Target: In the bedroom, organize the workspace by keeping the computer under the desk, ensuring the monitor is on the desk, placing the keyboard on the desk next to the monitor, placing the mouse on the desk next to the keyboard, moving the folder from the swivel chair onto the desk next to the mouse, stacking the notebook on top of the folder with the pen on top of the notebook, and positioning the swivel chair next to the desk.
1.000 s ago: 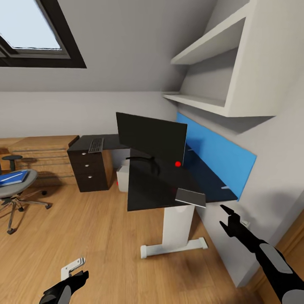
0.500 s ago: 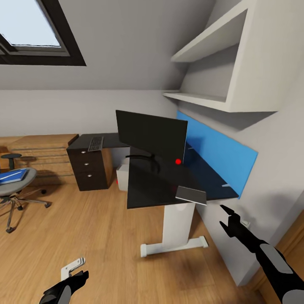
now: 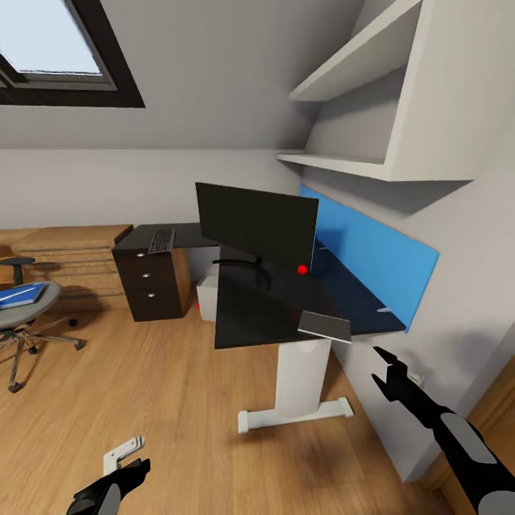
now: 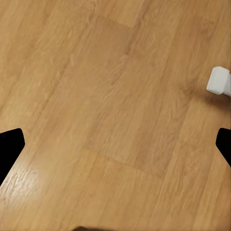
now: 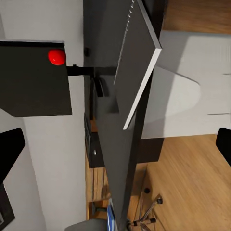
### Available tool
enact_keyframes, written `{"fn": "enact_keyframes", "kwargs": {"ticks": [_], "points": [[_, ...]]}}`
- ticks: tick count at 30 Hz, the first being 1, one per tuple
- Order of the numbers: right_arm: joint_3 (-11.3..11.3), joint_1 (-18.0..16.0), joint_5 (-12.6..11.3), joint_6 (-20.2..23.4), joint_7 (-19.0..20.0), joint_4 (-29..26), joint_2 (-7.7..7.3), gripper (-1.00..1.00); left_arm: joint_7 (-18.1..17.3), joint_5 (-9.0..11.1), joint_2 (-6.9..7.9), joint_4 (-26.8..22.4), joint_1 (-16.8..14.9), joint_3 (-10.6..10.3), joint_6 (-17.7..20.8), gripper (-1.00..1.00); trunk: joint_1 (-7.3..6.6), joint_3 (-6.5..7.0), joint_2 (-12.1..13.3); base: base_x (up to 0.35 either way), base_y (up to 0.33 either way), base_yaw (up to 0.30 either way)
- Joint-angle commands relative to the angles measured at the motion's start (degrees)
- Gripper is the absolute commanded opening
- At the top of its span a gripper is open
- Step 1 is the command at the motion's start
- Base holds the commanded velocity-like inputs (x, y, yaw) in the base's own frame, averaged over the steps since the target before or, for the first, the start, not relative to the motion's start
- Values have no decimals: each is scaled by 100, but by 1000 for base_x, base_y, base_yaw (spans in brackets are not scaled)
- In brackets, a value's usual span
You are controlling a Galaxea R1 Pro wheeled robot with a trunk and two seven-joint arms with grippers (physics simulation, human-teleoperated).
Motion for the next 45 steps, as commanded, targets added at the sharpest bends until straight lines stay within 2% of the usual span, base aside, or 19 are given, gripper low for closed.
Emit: {"fn": "enact_keyframes", "kwargs": {"ticks": [1, 5, 8, 9, 10, 12, 13, 15, 19, 23, 31, 32, 33, 45], "points": [[-15, -4, -49, 41, 4, 2, 0, 100, 37, 61, 1, -10, -2, -4, 21, 100, 22, -24, -45, 0, 0, 0], [-16, -4, -182, 45, 6, -8, -6, 100, 28, 56, 1, -57, -2, -4, -77, 100, 110, -96, -205, 0, 0, 0], [-16, -4, -223, 94, 6, -18, -12, 100, 6, 59, -11, -174, -2, -4, -378, 100, 176, -150, -326, 0, 0, 0], [-16, 0, -240, 166, 3, -23, -10, 100, -21, 66, -66, -697, 102, -9, -472, 100, 198, -168, -366, 0, 0, 0], [-17, 1, -241, 171, 2, -23, -10, 100, -23, 67, -75, -850, 159, -10, -414, 100, 220, -186, -406, 0, 0, 0], [-17, 2, -240, 176, 0, -24, -8, 100, -26, 68, -107, -1210, 305, -14, -228, 100, 264, -222, -486, 0, 0, 0], [-12, 3, -236, 179, -1, -24, -5, 100, -28, 69, -180, -1828, 538, -22, 171, 100, 286, -240, -526, 0, 0, 0], [-10, 4, -232, 181, -2, -29, -3, 100, -29, 68, -279, -2407, 702, -26, 627, 100, 330, -276, -606, 0, 0, 0], [-8, 4, -225, 178, -2, -32, -4, 100, -30, 65, -369, -3054, 820, -29, 1204, 100, 418, -347, -767, 0, 0, 0], [-14, 4, -220, 176, 0, -38, -8, 100, -26, 68, -407, -3417, 858, -44, 1436, 100, 506, -419, -927, 0, 0, 0], [-16, 5, -217, 178, 5, -50, -10, 100, -15, 74, -461, -3566, 875, -57, 1534, 100, 681, -563, -1248, 0, 0, 0], [-16, 5, -218, 177, 6, -51, -10, 100, -11, 71, -464, -3451, 876, -57, 1521, 100, 703, -581, -1288, 0, 0, 0], [-12, 5, -211, 175, 6, -51, -10, 100, -19, 64, -457, -3012, 877, -57, 1486, 100, 725, -599, -1328, 0, 0, 0], [-9, 5, -195, 161, 6, -44, -10, 100, -14, 46, -462, -2318, 877, -55, 1432, 100, 989, -814, -1810, 0, 0, 0]]}}
